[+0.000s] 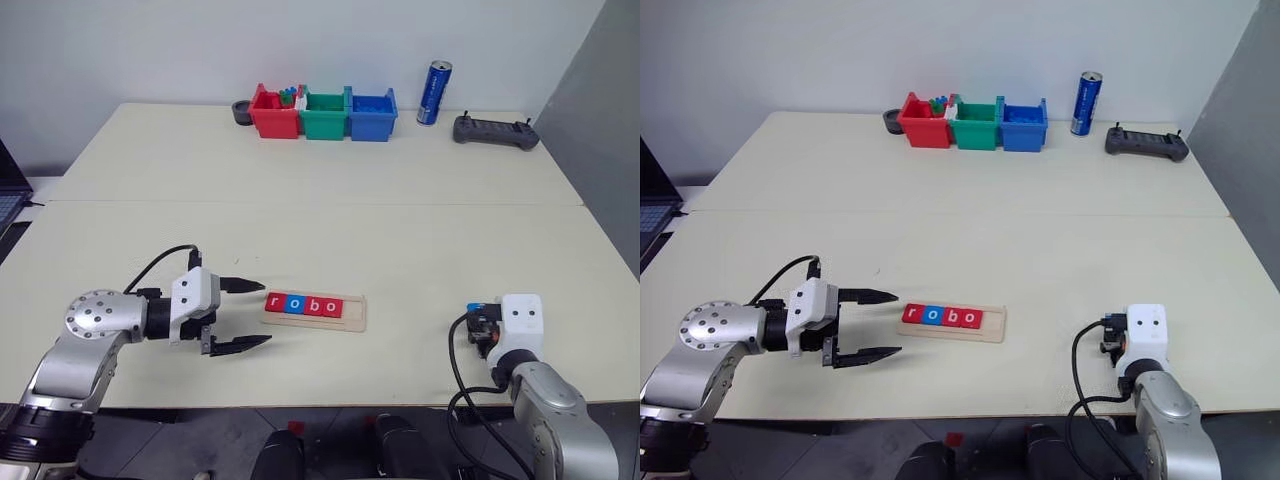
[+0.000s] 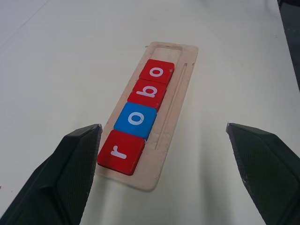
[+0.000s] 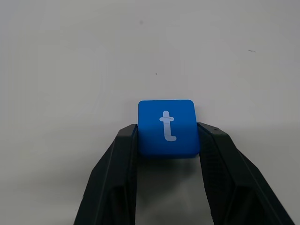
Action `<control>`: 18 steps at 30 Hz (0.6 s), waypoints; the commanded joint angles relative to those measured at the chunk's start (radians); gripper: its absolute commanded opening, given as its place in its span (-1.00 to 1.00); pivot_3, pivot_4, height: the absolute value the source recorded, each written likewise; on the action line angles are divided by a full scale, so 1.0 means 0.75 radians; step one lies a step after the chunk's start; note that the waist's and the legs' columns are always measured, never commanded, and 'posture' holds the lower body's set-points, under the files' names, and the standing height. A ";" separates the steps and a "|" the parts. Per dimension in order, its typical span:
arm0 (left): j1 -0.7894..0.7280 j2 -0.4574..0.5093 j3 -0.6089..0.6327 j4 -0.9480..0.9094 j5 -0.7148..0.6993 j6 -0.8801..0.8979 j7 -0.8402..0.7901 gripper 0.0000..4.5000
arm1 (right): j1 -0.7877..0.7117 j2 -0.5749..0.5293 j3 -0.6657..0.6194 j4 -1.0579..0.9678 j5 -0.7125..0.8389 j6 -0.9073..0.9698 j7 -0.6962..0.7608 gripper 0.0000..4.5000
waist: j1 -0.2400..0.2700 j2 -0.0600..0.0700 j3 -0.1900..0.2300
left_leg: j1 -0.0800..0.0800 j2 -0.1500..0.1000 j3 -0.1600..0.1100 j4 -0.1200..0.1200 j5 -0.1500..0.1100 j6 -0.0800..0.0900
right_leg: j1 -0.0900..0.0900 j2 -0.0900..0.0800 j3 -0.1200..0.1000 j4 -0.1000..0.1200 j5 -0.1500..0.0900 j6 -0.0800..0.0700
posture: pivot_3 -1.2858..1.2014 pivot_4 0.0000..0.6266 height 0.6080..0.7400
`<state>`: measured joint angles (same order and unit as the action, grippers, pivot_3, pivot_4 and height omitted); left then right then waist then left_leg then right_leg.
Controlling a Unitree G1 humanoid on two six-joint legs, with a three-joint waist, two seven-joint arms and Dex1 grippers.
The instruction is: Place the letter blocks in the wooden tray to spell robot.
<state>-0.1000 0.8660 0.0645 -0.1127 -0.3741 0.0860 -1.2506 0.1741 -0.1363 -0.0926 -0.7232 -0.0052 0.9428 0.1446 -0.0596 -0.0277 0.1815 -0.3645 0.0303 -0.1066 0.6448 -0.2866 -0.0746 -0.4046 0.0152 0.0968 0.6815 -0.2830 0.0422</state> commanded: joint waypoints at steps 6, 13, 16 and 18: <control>-0.004 0.020 0.026 -0.151 -0.040 0.096 0.049 1.00 | -0.078 0.026 0.302 -0.113 0.030 0.105 -0.012 -0.35 | -0.014 0.003 0.002 | -0.001 0.001 0.000 0.000 0.000 0.000 | -0.001 0.001 0.000 0.000 0.000 0.000 | 0.03 -0.52 1.00; -0.073 0.041 0.020 -0.270 -0.072 0.261 0.088 1.00 | -0.152 0.075 0.326 0.006 0.059 0.113 -0.033 -0.35 | -0.010 0.003 0.002 | -0.001 0.000 0.000 0.000 0.000 0.000 | -0.001 0.000 0.000 -0.001 0.000 0.000 | 0.03 -0.52 1.00; -0.086 0.052 0.029 -0.331 -0.090 0.330 0.110 1.00 | -0.150 0.105 0.295 0.023 0.075 0.091 -0.040 0.12 | -0.008 0.003 0.002 | -0.001 0.000 -0.001 -0.001 0.000 0.000 | -0.001 0.000 0.000 0.000 0.000 0.000 | 0.03 -0.52 1.00; -0.088 0.058 0.034 -0.362 -0.099 0.364 0.123 1.00 | -0.153 0.111 0.282 0.020 0.078 0.075 -0.039 0.44 | -0.008 0.003 0.002 | -0.001 0.000 0.000 -0.001 0.000 0.000 | -0.001 0.000 0.000 0.000 0.000 0.000 | 0.03 -0.52 1.00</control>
<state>-0.1586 0.8961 0.0650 -0.3422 -0.4290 0.3426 -1.1675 0.0615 -0.0548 0.1402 -0.7010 0.0475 1.0137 0.1249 -0.0656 -0.0253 0.1830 -0.3654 0.0305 -0.1067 0.6444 -0.2866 -0.0747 -0.4054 0.0155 0.0968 0.6812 -0.2834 0.0422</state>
